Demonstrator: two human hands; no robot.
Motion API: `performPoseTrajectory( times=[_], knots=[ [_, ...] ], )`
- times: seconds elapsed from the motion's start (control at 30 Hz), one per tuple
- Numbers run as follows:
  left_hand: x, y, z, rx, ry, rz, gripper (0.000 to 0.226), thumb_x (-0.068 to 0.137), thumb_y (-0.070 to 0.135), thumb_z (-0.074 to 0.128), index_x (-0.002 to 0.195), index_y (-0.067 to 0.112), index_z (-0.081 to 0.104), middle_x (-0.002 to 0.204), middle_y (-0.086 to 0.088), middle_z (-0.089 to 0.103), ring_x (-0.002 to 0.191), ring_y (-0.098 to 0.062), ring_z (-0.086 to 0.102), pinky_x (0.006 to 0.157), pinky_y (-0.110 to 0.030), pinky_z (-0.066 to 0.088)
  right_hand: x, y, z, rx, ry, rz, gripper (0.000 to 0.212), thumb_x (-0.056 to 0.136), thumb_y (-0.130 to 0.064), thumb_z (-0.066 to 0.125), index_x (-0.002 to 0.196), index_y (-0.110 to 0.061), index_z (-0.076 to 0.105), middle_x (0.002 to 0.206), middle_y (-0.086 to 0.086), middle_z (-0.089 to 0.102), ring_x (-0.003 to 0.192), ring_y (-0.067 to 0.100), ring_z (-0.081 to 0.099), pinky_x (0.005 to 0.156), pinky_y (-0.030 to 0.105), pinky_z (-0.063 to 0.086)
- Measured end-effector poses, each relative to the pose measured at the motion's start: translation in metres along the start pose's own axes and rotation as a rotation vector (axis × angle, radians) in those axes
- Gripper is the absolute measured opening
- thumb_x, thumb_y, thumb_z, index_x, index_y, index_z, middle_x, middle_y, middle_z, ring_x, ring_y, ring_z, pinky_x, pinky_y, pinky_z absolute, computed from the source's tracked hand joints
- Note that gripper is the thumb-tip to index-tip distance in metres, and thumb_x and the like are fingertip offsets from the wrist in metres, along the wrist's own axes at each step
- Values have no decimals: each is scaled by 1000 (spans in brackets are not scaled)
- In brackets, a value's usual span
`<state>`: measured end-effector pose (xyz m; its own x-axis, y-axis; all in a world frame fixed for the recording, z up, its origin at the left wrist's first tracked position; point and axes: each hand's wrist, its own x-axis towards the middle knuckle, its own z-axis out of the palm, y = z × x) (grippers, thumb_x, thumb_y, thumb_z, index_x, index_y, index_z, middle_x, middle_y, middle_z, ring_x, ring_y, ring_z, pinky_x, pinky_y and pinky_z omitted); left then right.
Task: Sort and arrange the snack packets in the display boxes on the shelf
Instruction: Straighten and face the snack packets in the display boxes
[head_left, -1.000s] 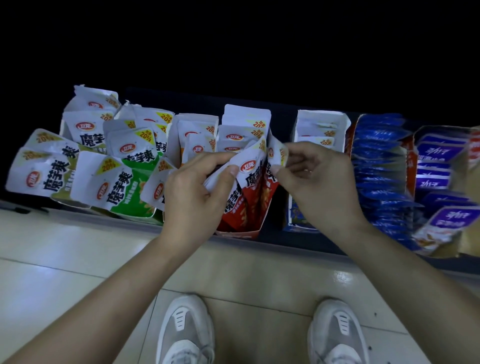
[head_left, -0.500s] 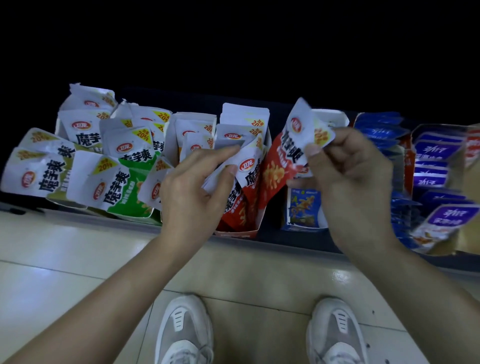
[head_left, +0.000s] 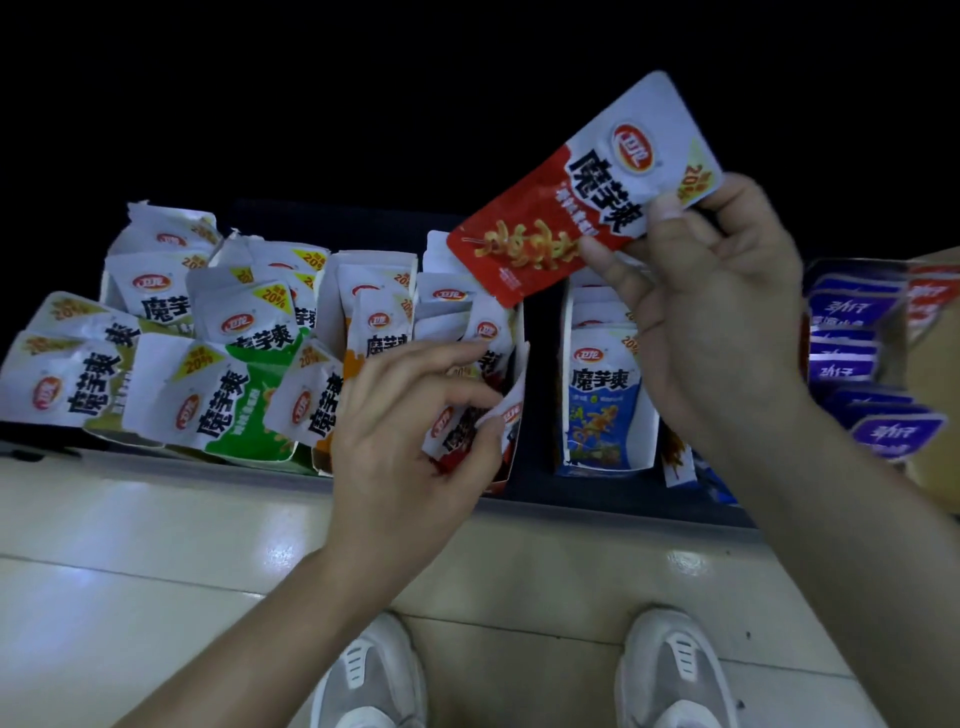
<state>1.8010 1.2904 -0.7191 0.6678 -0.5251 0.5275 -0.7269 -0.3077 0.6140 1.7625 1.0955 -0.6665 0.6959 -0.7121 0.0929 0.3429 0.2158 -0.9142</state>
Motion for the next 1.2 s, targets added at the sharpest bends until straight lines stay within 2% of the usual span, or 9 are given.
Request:
performPoseTrajectory(
  times=[0.13, 0.33, 0.5, 0.57, 0.67, 0.77, 0.83, 0.97, 1.2],
  knots=[
    [3, -7, 5, 149, -48, -75, 24, 77, 38, 84, 87, 17, 78, 122, 2, 64, 107, -27, 58, 86, -45, 46, 1, 5, 3, -75, -137, -7, 7, 103, -2, 45, 104, -5, 51, 89, 4, 65, 99, 20, 64, 90, 38, 56],
    [11, -7, 5, 41, -60, -141, 5, 83, 22, 76, 85, 19, 79, 118, 11, 61, 102, -17, 55, 85, -37, 47, 5, 4, 7, -60, -219, -41, 13, 103, -1, 43, 98, -10, 52, 80, -8, 67, 92, 14, 63, 92, 41, 55],
    [16, 2, -4, -220, 30, -316, 20, 88, 7, 76, 103, 21, 75, 104, 13, 69, 102, -4, 66, 86, -18, 51, 5, 10, 12, -4, -255, -21, 9, 103, -2, 44, 105, -5, 52, 95, 4, 68, 105, 24, 63, 91, 42, 56],
    [16, 1, -5, -232, 57, -329, 17, 90, 13, 76, 103, 23, 74, 99, 16, 70, 99, -10, 67, 85, -24, 52, 4, 17, 13, -49, -268, -16, 9, 102, -1, 46, 105, -5, 53, 94, 0, 71, 104, 21, 66, 87, 40, 57],
    [13, 4, -8, -227, 87, -374, 9, 90, 25, 74, 95, 32, 72, 83, 15, 66, 89, -20, 64, 76, -31, 51, 4, 24, 12, -214, -270, -8, 9, 102, -1, 48, 108, -1, 54, 97, 3, 71, 103, 23, 69, 82, 34, 59],
    [16, 13, -21, -233, 92, -396, 16, 91, 20, 75, 93, 34, 70, 76, 9, 62, 76, -9, 60, 66, -16, 45, 10, 25, 12, -458, -313, -52, 7, 101, -6, 53, 105, -3, 58, 93, 6, 71, 95, 20, 70, 81, 36, 60],
    [21, 19, -33, -320, 70, -423, 9, 93, 16, 71, 92, 25, 71, 74, 3, 68, 69, -7, 63, 61, -21, 50, 15, 22, 13, -631, -350, -128, 9, 100, -11, 57, 101, -3, 62, 89, 7, 69, 87, 18, 68, 78, 38, 59],
    [40, 32, -63, -457, 46, -459, 5, 96, 14, 67, 97, 18, 69, 87, 2, 76, 83, -11, 73, 65, -25, 57, 28, 7, 16, -976, -432, -157, 11, 96, -18, 66, 89, -9, 65, 77, -4, 62, 75, 13, 63, 73, 33, 56],
    [117, 50, -113, -288, -66, -241, 9, 101, 16, 61, 107, 10, 58, 101, 9, 68, 97, 0, 69, 75, -20, 58, 48, -13, 22, -1272, -621, 8, 12, 84, -17, 79, 83, -5, 76, 73, -4, 64, 62, 0, 53, 64, 21, 44]
  ],
)
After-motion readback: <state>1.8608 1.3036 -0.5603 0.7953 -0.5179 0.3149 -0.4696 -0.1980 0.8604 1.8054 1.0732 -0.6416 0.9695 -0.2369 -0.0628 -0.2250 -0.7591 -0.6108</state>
